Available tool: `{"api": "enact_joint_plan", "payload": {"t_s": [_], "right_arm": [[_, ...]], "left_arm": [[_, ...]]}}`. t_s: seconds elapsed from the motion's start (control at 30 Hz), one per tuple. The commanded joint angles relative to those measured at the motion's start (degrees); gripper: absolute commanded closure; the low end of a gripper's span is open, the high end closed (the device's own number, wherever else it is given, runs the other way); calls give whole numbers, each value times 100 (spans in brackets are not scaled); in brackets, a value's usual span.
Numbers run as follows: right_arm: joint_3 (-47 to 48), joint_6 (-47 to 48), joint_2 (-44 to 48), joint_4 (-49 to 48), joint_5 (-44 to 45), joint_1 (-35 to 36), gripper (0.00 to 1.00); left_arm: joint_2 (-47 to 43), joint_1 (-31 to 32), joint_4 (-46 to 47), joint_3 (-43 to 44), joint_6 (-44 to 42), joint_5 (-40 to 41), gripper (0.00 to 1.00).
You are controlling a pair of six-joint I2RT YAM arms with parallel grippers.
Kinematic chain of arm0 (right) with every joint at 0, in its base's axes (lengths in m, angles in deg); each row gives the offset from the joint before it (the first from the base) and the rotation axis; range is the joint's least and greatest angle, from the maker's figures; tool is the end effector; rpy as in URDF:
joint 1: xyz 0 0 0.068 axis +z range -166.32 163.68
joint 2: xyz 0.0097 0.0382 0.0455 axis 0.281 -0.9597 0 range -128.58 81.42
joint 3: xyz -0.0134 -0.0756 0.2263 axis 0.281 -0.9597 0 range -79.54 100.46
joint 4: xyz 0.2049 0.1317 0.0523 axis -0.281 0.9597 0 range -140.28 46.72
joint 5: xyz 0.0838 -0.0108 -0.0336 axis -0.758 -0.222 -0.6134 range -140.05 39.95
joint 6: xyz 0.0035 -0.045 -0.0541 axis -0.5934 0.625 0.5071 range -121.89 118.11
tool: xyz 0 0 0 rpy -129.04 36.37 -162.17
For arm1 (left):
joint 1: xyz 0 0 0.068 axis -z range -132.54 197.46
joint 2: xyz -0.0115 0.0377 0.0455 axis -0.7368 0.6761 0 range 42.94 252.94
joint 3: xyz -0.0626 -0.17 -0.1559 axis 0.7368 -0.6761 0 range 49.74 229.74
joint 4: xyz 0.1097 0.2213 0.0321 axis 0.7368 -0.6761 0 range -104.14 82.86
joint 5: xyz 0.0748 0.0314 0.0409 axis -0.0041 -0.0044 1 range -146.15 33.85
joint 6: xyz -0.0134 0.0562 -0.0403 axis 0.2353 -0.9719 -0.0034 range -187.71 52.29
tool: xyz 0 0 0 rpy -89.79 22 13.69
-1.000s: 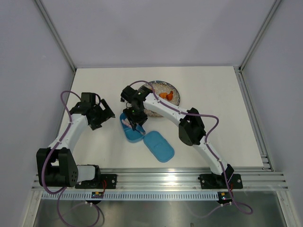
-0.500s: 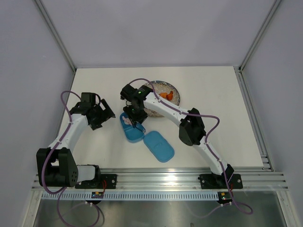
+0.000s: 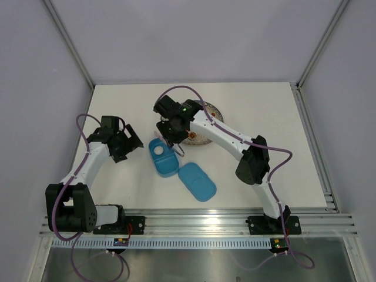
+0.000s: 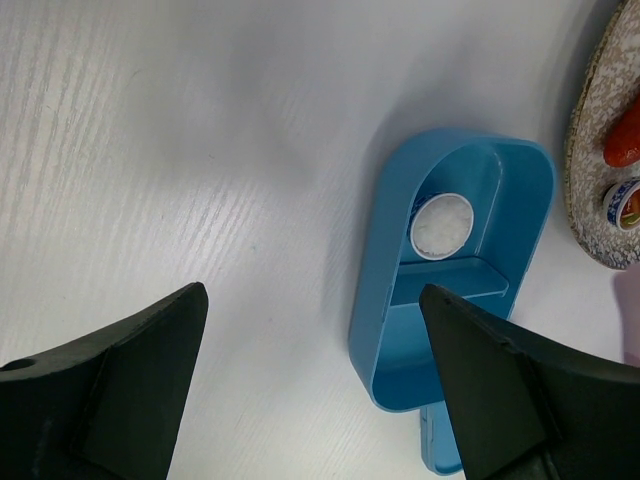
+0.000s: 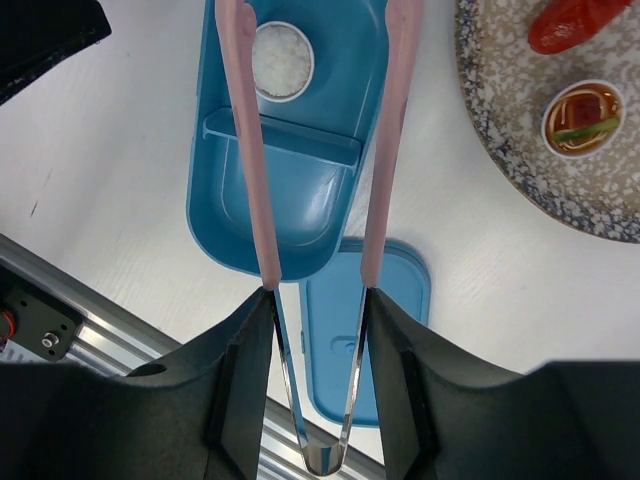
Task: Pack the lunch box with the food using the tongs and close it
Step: Place the fake food in the packing box, then pick up the fake food from the plate.
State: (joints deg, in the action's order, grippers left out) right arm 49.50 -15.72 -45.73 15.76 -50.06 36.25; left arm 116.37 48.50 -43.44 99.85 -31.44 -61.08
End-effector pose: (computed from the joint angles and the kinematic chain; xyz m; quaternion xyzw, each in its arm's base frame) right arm 0.2706 0.3537 0.2450 -0.3233 0.9195 0.1225 0.1870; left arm 0.2576 -0.0096 0.1829 -0.2811 0.9223 -0.1231 0.2348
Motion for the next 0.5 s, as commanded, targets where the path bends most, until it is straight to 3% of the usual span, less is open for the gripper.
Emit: {"api": "enact_joint_plan", "payload": {"t_s": [0.0,0.47], "right_arm": [[-290,-76,542,-197,422,-72,53],[-2689,-366,1605,-908,370,-793,52]], "left_arm": [[-109,-42,237,-18,12,-140,8],[13,-51,307,-10,-32,-201,8]]}}
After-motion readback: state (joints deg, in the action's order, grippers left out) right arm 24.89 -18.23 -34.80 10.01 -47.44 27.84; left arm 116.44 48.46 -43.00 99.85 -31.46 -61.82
